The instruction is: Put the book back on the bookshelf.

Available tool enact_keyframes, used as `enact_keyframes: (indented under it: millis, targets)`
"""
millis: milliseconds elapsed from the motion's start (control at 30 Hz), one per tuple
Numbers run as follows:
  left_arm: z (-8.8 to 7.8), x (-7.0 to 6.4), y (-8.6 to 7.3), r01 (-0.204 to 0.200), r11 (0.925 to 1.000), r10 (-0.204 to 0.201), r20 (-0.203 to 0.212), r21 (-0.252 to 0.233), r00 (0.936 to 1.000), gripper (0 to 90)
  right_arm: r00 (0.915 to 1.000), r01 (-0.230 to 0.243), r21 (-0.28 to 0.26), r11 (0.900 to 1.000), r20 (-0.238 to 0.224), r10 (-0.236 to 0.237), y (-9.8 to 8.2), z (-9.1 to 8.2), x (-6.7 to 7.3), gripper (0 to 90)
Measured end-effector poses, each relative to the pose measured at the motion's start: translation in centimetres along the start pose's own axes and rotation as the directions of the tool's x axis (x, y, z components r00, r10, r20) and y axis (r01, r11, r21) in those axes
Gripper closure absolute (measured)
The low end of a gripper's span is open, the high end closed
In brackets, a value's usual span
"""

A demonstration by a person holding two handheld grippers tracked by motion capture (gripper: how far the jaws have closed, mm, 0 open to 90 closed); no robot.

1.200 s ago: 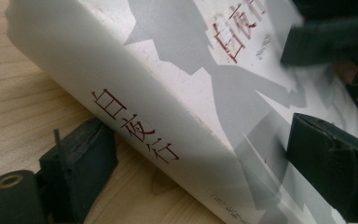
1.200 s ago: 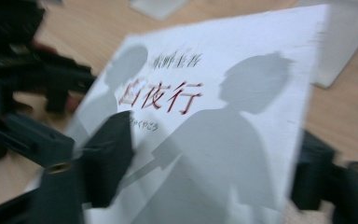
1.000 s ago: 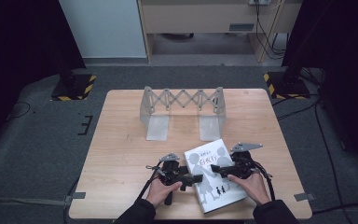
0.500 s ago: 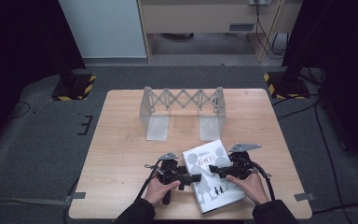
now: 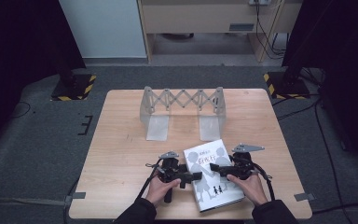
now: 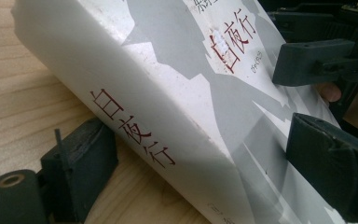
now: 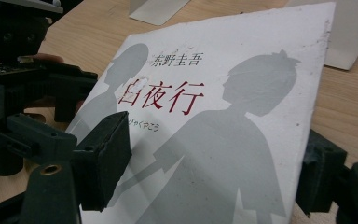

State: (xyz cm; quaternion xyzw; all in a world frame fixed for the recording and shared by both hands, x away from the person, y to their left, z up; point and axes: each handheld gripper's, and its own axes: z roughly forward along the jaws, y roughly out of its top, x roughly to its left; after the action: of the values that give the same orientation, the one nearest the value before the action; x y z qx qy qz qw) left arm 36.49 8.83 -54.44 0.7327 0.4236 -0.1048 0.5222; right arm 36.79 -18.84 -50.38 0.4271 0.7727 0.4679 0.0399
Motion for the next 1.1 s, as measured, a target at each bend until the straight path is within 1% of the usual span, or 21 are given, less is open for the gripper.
enact_keyframes:
  millis: [100,167,267,367,433,467,500,533,567,600,633,667,700,767,800,833,867,933,967,1000,1100]
  targets:
    - [0.0,0.1,0.0,0.002,1.0,-0.002,0.004,-0.003,1.0,8.0,0.9999,-0.004,-0.013,1.0,-0.01,0.003,-0.1,0.1,-0.2,24.4]
    - [0.0,0.1,0.0,0.005,1.0,-0.005,0.005,-0.003,1.0,8.1,0.9999,-0.003,0.0,1.0,-0.015,0.003,0.1,0.2,0.1,24.9]
    - [0.0,0.0,-0.1,0.003,1.0,-0.003,0.003,-0.009,1.0,8.1,0.9997,-0.008,0.0,1.0,-0.024,0.008,0.2,0.2,0.0,25.6]
    - [0.0,0.1,-0.2,-0.003,0.9998,0.003,0.01,-0.02,0.9999,8.4,0.9999,-0.013,0.009,1.0,-0.006,0.013,0.4,0.0,0.2,27.7]
    - [0.0,0.2,-0.3,0.001,0.9995,-0.001,0.007,-0.032,1.0,9.9,0.9999,-0.011,0.008,1.0,0.005,0.011,0.5,-0.1,0.2,24.0]
    - [-0.1,0.2,-0.3,0.001,0.9995,-0.001,0.003,-0.033,1.0,11.4,0.9996,-0.002,0.012,1.0,0.029,0.002,0.5,-0.2,0.1,20.5]
    - [-0.1,0.3,-0.3,0.0,0.9994,0.0,-0.001,-0.033,1.0,13.3,0.9985,0.003,0.014,1.0,0.055,-0.004,0.4,-0.4,0.0,20.0]
    - [-0.1,0.3,-0.3,-0.002,0.9994,0.001,-0.007,-0.034,1.0,14.8,0.9962,0.012,0.035,0.999,0.085,-0.015,0.4,-0.5,-0.2,19.4]
    - [-0.1,0.3,-0.3,0.006,0.9992,-0.007,-0.006,-0.041,1.0,15.3,0.9947,0.025,0.044,0.999,0.098,-0.029,0.3,-0.6,-0.3,19.9]
    - [-0.1,0.3,-0.3,0.013,0.999,-0.013,-0.006,-0.042,0.9999,15.6,0.9948,0.023,0.038,0.999,0.098,-0.027,0.1,-0.8,-0.4,20.7]
    - [-0.1,0.3,-0.3,0.012,0.9991,-0.013,-0.005,-0.041,0.9999,15.7,0.9953,0.015,0.052,0.999,0.095,-0.02,0.0,-0.8,-0.6,19.7]
    - [-0.1,0.3,-0.3,0.012,0.9991,-0.012,-0.004,-0.042,0.9999,15.9,0.9949,0.018,0.067,0.998,0.098,-0.025,-0.1,-0.7,-0.8,18.3]
    - [-0.1,0.4,-0.3,0.013,0.999,-0.013,-0.004,-0.044,0.9999,16.3,0.9948,0.007,0.079,0.997,0.101,-0.015,-0.3,-0.6,-0.8,16.6]
    - [-0.1,0.4,-0.3,0.014,0.999,-0.015,-0.004,-0.043,0.9999,16.3,0.996,-0.027,0.076,0.997,0.087,0.021,-0.5,-0.6,-1.1,16.5]
    - [-0.1,0.4,-0.3,0.015,0.999,-0.015,-0.004,-0.043,0.9999,16.3,0.9958,-0.06,0.083,0.995,0.074,0.054,-0.6,-0.6,-1.2,16.8]
    - [-0.1,0.4,-0.3,0.018,0.999,-0.018,-0.003,-0.042,0.9998,16.4,0.996,-0.069,0.082,0.994,0.063,0.064,-0.6,-0.5,-1.3,17.0]
    - [-0.1,0.4,-0.3,0.022,0.9989,-0.022,-0.001,-0.041,0.9998,16.8,0.9952,-0.093,0.088,0.992,0.041,0.089,-0.7,-0.4,-1.4,17.4]
    - [-0.2,0.5,-0.2,0.04,0.9984,-0.039,0.003,-0.04,0.9992,18.4,0.9932,-0.115,0.098,0.988,-0.003,0.116,-0.9,0.0,-1.4,17.4]
    - [-0.2,0.6,-0.2,0.043,0.9984,-0.043,0.003,-0.037,0.9991,18.9,0.9925,-0.119,0.106,0.987,-0.012,0.121,-0.9,0.2,-1.2,16.7]
    - [-0.2,0.6,-0.2,0.042,0.9985,-0.042,0.003,-0.036,0.9991,19.0,0.994,-0.108,0.108,0.988,-0.007,0.109,-0.8,0.2,-1.2,16.7]
    - [-0.3,0.5,-0.2,0.043,0.9986,-0.043,0.0,-0.032,0.9991,19.0,0.9938,-0.11,0.111,0.988,-0.007,0.111,-0.8,0.2,-1.2,17.1]
